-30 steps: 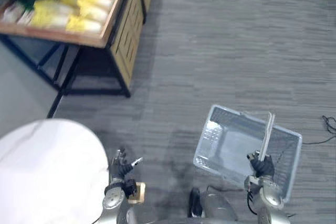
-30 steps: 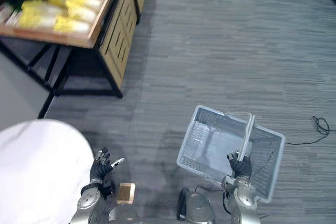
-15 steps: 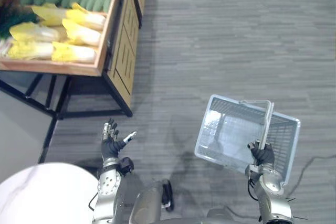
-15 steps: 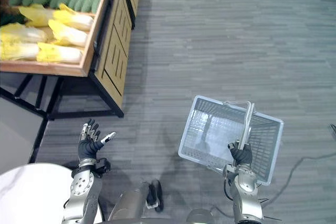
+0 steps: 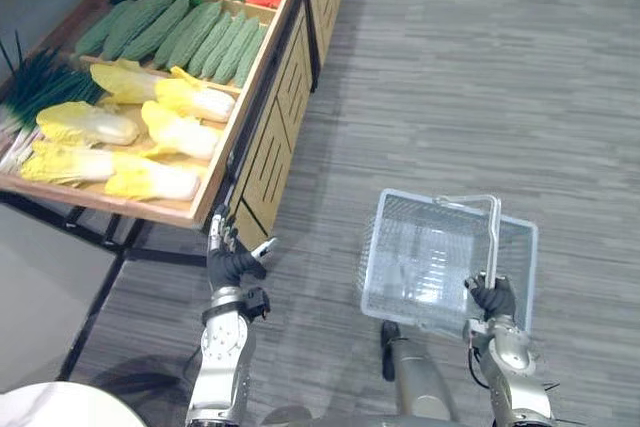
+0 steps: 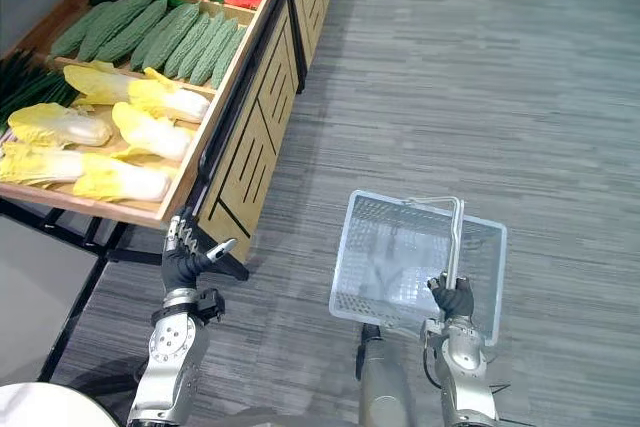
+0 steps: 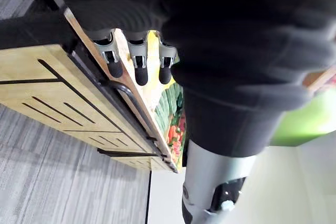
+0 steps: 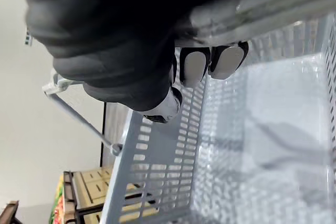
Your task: Pick vegetable in the basket
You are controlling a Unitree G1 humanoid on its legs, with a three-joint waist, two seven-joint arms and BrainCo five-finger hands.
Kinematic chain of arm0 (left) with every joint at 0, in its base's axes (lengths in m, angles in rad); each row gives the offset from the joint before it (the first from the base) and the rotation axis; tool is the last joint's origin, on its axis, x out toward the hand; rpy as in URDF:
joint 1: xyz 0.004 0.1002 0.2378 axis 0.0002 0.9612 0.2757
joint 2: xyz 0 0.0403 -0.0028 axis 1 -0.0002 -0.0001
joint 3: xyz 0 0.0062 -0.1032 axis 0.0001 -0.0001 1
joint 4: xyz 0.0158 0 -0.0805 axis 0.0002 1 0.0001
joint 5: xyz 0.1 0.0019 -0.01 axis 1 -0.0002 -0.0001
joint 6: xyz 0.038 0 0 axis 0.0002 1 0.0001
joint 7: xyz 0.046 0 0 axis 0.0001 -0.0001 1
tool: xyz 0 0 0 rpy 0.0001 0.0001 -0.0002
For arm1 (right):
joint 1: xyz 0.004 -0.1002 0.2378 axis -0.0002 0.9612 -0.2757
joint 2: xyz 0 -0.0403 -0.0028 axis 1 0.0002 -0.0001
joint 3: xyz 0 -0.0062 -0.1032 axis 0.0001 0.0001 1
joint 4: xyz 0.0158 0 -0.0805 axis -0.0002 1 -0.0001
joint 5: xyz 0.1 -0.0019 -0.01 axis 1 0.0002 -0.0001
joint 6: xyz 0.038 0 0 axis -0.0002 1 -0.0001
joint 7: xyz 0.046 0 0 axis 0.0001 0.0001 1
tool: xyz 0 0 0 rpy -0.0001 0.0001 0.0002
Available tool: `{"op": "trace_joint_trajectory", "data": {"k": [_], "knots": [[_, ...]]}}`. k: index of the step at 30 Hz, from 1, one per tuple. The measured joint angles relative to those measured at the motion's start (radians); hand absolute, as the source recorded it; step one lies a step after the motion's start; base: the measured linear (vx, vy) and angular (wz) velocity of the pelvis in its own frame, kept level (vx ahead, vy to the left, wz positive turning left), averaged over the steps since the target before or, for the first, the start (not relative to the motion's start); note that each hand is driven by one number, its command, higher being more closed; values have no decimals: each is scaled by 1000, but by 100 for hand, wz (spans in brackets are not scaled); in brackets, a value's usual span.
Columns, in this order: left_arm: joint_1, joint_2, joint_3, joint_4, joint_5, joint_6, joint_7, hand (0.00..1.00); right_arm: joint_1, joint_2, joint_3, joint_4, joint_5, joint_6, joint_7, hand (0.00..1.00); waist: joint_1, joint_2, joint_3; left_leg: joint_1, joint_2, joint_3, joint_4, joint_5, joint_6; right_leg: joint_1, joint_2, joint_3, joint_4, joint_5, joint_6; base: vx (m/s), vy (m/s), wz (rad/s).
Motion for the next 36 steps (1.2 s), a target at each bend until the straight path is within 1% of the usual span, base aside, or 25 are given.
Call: {"op": "trace_joint_trajectory", "data": {"k": [1,2,4,5,6,7,8,9,10,12,14,15,16,17,18,20,21,23,24,25,26,27,28,31,36], "knots": [[19,1,-1,-23,0,0,-4,0,14,11,-5,-41,0,0,-7,100,10,-6,5,-78,24,39,94,-52,4,89,7,-17,-63,-4,-6,454,-150,32],[34,1,-1,-35,-1,0,-5,0,25,16,-11,-72,1,-4,-17,100,23,-16,9,-131,28,78,98,-86,17,145,7,-30,-113,-5,-7,519,-142,38],[53,3,5,-55,0,0,-7,0,28,15,-52,-114,2,-31,-25,100,41,-12,9,-234,21,158,-34,-147,40,236,5,-59,-194,-9,1,401,-59,43],[54,3,4,-61,0,0,-12,0,28,5,-79,-118,4,-44,-25,100,47,-10,8,-267,17,219,-164,-152,46,277,2,-87,-218,-26,18,390,20,50],[54,3,3,-61,0,0,-15,0,30,1,-90,-118,9,-45,-25,100,49,-12,8,-277,13,252,-230,-150,45,299,-2,-101,-223,-38,27,493,68,66],[54,2,0,-63,0,0,-24,0,39,-8,-108,-117,10,-46,-26,100,49,-8,5,-277,1,326,-379,-113,29,338,-4,-131,-230,-66,49,503,114,71],[59,2,-2,-65,2,0,-23,0,46,-26,-125,-104,9,-51,-25,100,48,9,-12,-270,-15,396,-520,-1,132,362,5,-150,-226,-103,72,348,94,70],[57,12,3,-60,6,1,-23,0,36,-16,-133,-71,9,-52,-26,100,48,-12,-21,-256,-34,402,-525,-6,176,373,-10,-152,-221,-123,83,357,76,66],[62,24,4,-62,11,4,-20,0,31,-9,-126,-21,9,-48,-25,100,39,-58,-43,-250,-81,415,-545,-16,190,376,-53,-162,-219,-129,88,386,82,49],[53,23,12,-68,20,4,-20,0,20,-7,-125,20,9,-46,-24,100,54,-78,-48,-258,-110,403,-520,-67,210,384,-79,-155,-188,-135,98,586,153,44],[59,19,9,-68,31,6,-20,0,-7,-3,-134,105,0,-24,-22,100,54,-81,-46,-207,-146,388,-513,-121,210,361,-122,-157,-7,-135,108,545,165,54],[58,23,9,-69,47,6,-18,0,-2,0,-140,143,-2,-13,-21,100,45,-84,-45,-155,-181,351,-537,-141,208,303,-171,-147,208,-90,160,440,124,77],[58,28,10,-73,58,6,-13,0,1,5,-143,158,-2,-8,-21,100,31,-87,-45,-128,-201,321,-552,-148,209,265,-191,-125,331,-38,154,449,57,117],[55,36,1,-80,83,6,1,0,11,13,-143,175,-1,1,-21,100,11,-89,-46,-84,-223,267,-573,-156,211,189,-194,-63,503,-60,131,438,-15,124],[58,42,1,-93,108,9,10,0,21,21,-143,177,-1,8,-21,100,-2,-87,-47,-41,-226,230,-597,-159,213,119,-177,-20,566,-114,106,501,-55,129],[52,46,-3,-105,156,12,24,0,42,29,-143,175,0,6,-19,100,-2,-86,-48,6,-224,172,-624,-158,212,47,-146,8,529,-159,75,351,-78,96],[43,48,-13,-108,184,12,25,0,60,36,-152,164,0,2,-19,100,-4,-87,-48,36,-220,121,-632,-159,210,-4,-113,51,463,-182,65,364,-177,130],[33,47,-48,-115,216,12,26,0,102,47,-168,129,5,-9,-20,100,-21,-90,-48,51,-212,41,-602,-163,203,-63,-59,173,330,-186,65,348,-210,151],[32,46,-58,-119,223,12,26,0,114,47,-170,122,10,-14,-20,100,-27,-91,-47,47,-205,27,-581,-172,186,-73,-45,215,289,-182,67,305,-230,176],[34,54,-81,-150,244,12,24,0,145,58,-184,110,19,-30,-23,100,-34,-118,-51,35,-199,25,-524,-219,110,-76,-38,296,148,-100,85,296,-236,157],[34,65,-86,-172,247,12,23,0,162,70,-188,109,26,-32,-28,100,-31,-151,-56,27,-207,32,-506,-246,86,-78,-55,325,94,-6,108,325,-324,171],[32,54,-88,-172,263,12,21,0,183,75,-228,127,41,-34,-49,100,-23,-143,-53,22,-169,20,-481,-304,65,-69,-34,304,131,-58,145,241,-281,85],[43,43,-90,-173,272,12,20,0,193,63,-247,126,44,-33,-51,100,-6,-129,-62,28,-135,22,-490,-298,54,-63,-16,281,123,-66,127,220,-286,63],[43,40,-108,-173,301,13,16,0,198,46,-248,120,54,-37,-49,100,0,-118,-68,31,-95,24,-532,-280,22,-61,3,244,113,-72,104,114,-234,21],[39,38,-119,-173,394,28,-2,0,201,45,-262,120,78,-42,-42,100,7,-108,-74,24,-78,9,-563,-253,-2,-38,9,201,76,-60,85,-14,-80,17]]}}
